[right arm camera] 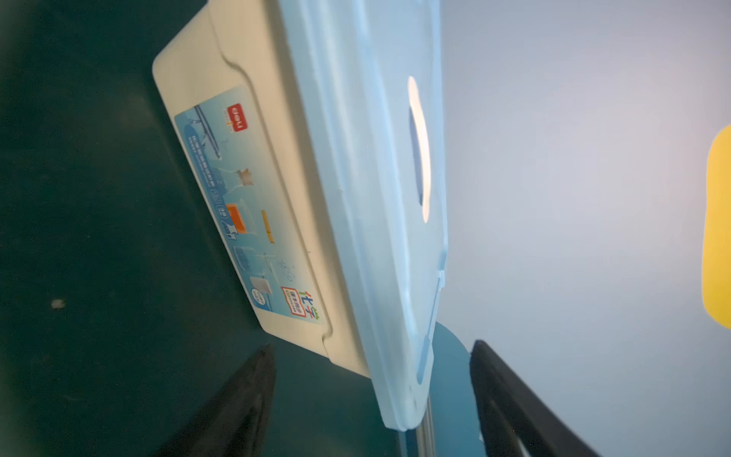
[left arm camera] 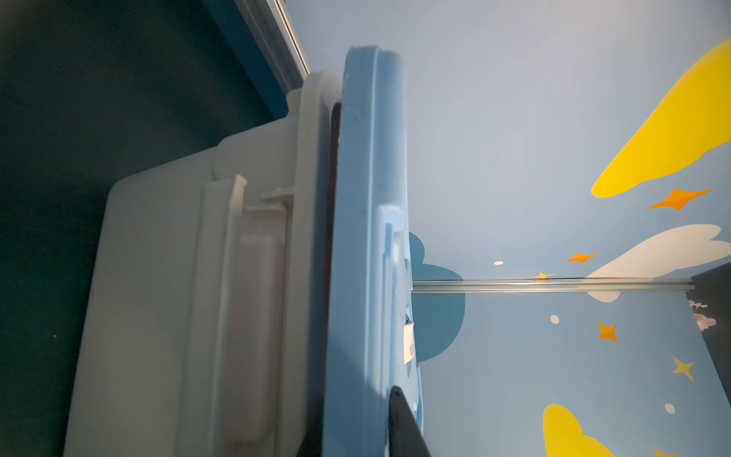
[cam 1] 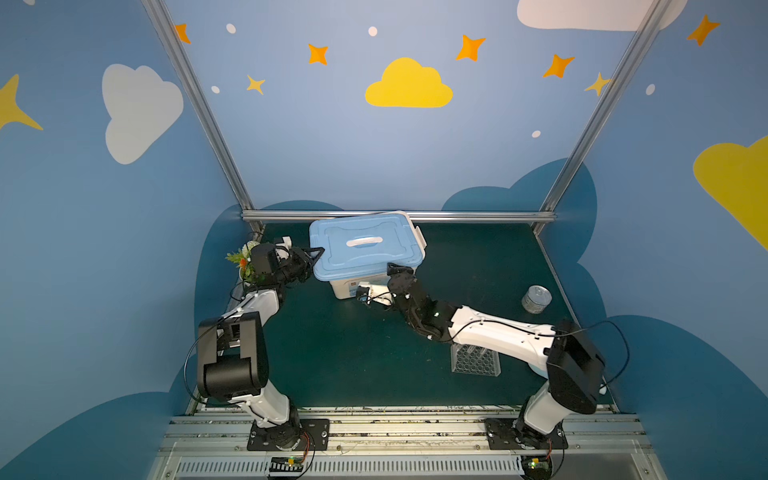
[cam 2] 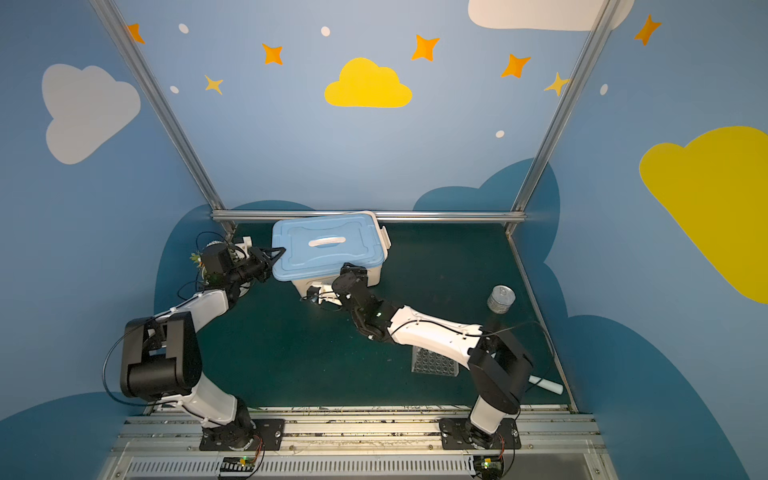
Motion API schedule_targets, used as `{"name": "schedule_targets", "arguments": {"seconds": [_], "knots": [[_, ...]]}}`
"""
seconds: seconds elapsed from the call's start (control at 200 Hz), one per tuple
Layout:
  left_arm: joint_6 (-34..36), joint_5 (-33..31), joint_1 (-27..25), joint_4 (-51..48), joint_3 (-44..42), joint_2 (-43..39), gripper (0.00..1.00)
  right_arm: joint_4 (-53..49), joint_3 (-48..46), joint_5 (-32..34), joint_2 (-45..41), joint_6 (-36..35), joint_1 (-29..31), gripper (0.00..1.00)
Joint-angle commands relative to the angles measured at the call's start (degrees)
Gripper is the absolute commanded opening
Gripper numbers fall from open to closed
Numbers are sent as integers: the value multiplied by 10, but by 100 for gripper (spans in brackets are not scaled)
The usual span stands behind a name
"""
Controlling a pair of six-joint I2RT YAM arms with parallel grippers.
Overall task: Organize the chemistry lab equipment
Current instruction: 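Lower the lid onto the box with both grippers, pressing it flat, then press the lid edges down onto the box rim with both grippers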
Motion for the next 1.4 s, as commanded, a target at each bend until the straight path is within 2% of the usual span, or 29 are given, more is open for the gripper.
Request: {"name": "schedule_targets", "arguments": {"seconds": [0.0, 0.31, 0.431, 0.566, 0.656, 0.701, 0.996, 1.397], "knots": [[34, -33, -5, -12, 9, 13, 18, -99, 41, -74, -38, 139, -62, 77], [35, -35, -10, -1, 13, 36, 19, -264, 165, -296, 12, 403, -247, 77], [39, -31, -13, -3, 20, 42, 19, -296, 211, -373, 56, 465, -291, 75], [46, -28, -14, 0, 25, 44, 19, -289, 232, -483, 86, 546, -340, 75], [47, -25, -15, 7, 26, 45, 20, -212, 202, -611, 99, 586, -371, 75], [50, -22, -16, 8, 27, 46, 20, -187, 194, -639, 104, 615, -379, 75], [59, -6, -19, 49, 23, 50, 20, -193, 244, -727, 165, 692, -391, 75], [38, -7, -25, 120, 6, 55, 20, -208, 273, -724, 207, 715, -387, 72]]}}
